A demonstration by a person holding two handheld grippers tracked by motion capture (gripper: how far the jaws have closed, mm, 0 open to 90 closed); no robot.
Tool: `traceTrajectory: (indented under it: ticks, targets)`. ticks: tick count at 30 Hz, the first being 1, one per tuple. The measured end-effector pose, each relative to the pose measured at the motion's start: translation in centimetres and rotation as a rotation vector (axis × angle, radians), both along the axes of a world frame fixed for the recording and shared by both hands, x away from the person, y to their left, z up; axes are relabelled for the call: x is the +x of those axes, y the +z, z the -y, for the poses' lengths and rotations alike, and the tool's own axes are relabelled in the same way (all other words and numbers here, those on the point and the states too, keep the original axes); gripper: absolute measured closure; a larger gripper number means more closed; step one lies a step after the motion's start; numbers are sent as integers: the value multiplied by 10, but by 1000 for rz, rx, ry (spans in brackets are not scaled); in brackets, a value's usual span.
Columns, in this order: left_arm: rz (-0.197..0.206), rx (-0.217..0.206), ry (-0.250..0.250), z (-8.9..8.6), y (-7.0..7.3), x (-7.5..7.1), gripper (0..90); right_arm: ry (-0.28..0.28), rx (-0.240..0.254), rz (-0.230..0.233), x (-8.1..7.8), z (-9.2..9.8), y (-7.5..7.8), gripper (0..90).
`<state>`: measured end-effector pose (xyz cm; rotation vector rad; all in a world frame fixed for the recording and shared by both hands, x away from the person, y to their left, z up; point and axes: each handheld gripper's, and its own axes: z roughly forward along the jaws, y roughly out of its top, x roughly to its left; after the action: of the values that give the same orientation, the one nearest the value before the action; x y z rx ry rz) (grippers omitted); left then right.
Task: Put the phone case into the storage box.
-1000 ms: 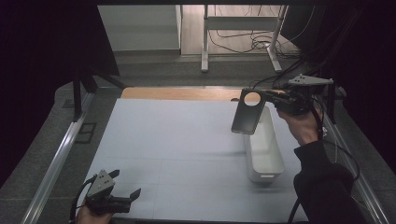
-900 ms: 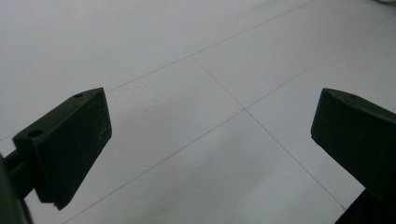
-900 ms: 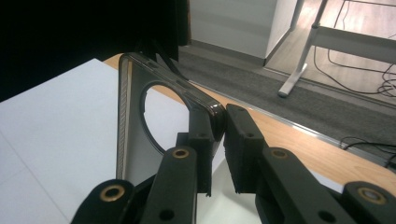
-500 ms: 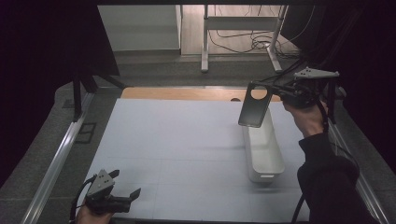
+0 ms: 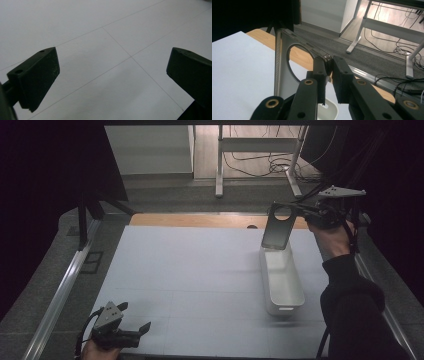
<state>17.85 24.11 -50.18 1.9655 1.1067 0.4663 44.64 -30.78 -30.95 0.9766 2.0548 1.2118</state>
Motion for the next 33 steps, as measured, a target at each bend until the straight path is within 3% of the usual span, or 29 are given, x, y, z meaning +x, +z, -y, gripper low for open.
traceTrajectory:
  ticks: [16,33]
  targets:
    - [-3,8,-6,1,0,0,0,-13,-35,15,21,7,-3,803]
    - [-5,9,-5,1,0,0,0,1,-55,17,39,9,-24,803]
